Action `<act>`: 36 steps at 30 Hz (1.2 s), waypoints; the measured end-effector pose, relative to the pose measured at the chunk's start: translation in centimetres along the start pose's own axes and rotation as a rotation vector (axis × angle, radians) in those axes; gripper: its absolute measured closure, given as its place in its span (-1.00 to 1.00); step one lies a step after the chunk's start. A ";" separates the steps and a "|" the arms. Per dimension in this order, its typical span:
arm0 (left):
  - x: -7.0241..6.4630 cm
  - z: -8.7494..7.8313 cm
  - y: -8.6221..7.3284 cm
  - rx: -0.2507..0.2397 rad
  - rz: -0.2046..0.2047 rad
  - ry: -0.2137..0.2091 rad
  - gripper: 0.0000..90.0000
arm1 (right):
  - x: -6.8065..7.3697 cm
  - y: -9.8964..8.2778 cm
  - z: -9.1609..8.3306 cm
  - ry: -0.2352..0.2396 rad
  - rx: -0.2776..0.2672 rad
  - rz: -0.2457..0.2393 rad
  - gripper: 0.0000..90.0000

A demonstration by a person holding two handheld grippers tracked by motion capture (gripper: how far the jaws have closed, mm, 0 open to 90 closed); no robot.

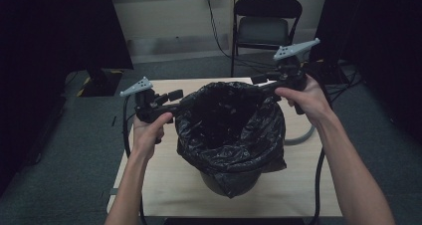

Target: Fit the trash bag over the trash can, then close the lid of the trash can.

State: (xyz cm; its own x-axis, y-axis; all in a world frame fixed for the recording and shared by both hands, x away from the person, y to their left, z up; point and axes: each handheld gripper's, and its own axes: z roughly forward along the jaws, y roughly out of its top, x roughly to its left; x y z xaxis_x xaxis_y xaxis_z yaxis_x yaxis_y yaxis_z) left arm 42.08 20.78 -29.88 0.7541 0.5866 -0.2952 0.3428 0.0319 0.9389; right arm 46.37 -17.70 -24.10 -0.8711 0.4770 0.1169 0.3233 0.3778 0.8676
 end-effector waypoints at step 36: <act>4.3 -5.3 -5.7 0.084 -0.017 0.241 -0.46 | -7.8 -15.4 -4.4 -0.431 0.012 0.357 -0.02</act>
State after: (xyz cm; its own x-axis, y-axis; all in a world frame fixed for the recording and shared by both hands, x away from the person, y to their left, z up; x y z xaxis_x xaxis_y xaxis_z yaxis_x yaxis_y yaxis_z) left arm 40.43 27.37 -35.54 0.5959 0.7630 -0.2504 0.4071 -0.0182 0.9132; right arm 46.61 -30.73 -36.24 -0.4777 0.8574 0.1915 0.5768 0.1417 0.8045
